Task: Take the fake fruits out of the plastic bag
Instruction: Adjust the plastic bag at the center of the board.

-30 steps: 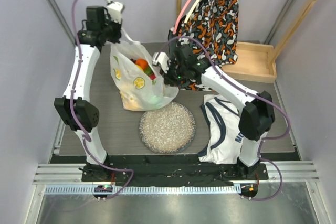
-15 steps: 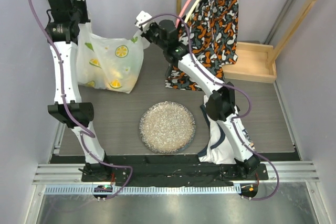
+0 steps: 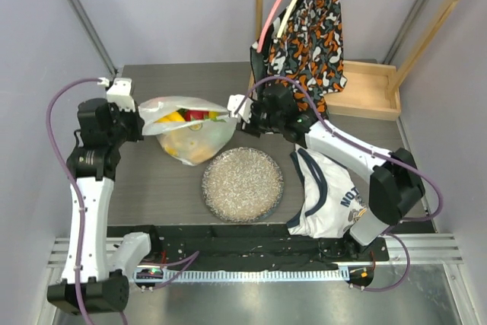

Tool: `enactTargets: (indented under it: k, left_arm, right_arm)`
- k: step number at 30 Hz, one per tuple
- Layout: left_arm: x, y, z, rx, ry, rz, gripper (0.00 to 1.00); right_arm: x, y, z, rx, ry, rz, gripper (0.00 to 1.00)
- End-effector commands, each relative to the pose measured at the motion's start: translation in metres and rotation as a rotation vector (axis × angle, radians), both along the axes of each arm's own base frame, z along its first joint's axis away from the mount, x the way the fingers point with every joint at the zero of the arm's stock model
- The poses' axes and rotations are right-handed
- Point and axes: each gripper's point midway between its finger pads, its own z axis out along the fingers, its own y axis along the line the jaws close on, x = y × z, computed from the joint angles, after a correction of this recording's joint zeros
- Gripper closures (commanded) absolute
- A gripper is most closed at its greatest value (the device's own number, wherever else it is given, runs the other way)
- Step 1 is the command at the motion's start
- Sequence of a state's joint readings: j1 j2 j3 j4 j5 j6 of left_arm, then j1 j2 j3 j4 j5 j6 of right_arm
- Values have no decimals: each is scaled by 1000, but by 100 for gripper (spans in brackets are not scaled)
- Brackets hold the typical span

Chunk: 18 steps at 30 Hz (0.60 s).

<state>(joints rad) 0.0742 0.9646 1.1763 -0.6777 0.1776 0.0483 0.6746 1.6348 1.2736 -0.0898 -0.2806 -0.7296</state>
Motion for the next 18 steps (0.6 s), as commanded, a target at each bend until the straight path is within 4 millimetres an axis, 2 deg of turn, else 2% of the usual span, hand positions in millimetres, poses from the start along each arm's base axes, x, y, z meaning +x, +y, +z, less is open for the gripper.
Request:
enactTargets:
  k: [1, 2, 3, 5, 6, 8, 10, 12, 13, 14, 15, 17, 18]
  left_arm:
    - [-20, -15, 33, -98, -112, -16, 100]
    - [-24, -20, 40, -115, -131, -37, 100]
    - [-26, -23, 50, -133, -159, -44, 100]
    - [-28, -32, 64, -175, -188, -82, 100]
    - [-26, -34, 66, -190, -191, -84, 100]
    - [-16, -29, 61, -239, -160, -18, 100]
    - [0, -26, 52, -272, -111, 18, 100]
    - [18, -27, 50, -295, -98, 24, 100]
    - [25, -27, 52, -300, -102, 19, 100]
    - [32, -27, 57, -303, -120, 16, 100]
    - [38, -27, 66, -301, -138, 13, 100]
    - [49, -26, 65, -303, -124, 13, 100]
    - [52, -26, 74, -298, -137, 9, 100]
  right_arm:
    - [-52, -22, 17, -51, 121, 60, 36]
    - [-56, -23, 28, -35, 129, 66, 28]
    - [-59, -21, 51, 2, 131, 62, 24]
    - [-65, -15, 82, 77, 132, 80, 19]
    - [-70, -5, 109, 151, 142, 108, 19]
    - [-69, 11, 137, 225, 153, 135, 18]
    - [-69, 25, 142, 285, 242, 136, 17]
    - [-56, 42, 138, 315, 298, 116, 17]
    - [-51, 48, 140, 325, 292, 114, 17]
    - [-44, 59, 120, 297, 323, 103, 17]
    - [-40, 62, 115, 288, 323, 96, 17]
    - [-36, 68, 109, 268, 353, 97, 16]
    - [-37, 67, 112, 264, 357, 96, 15]
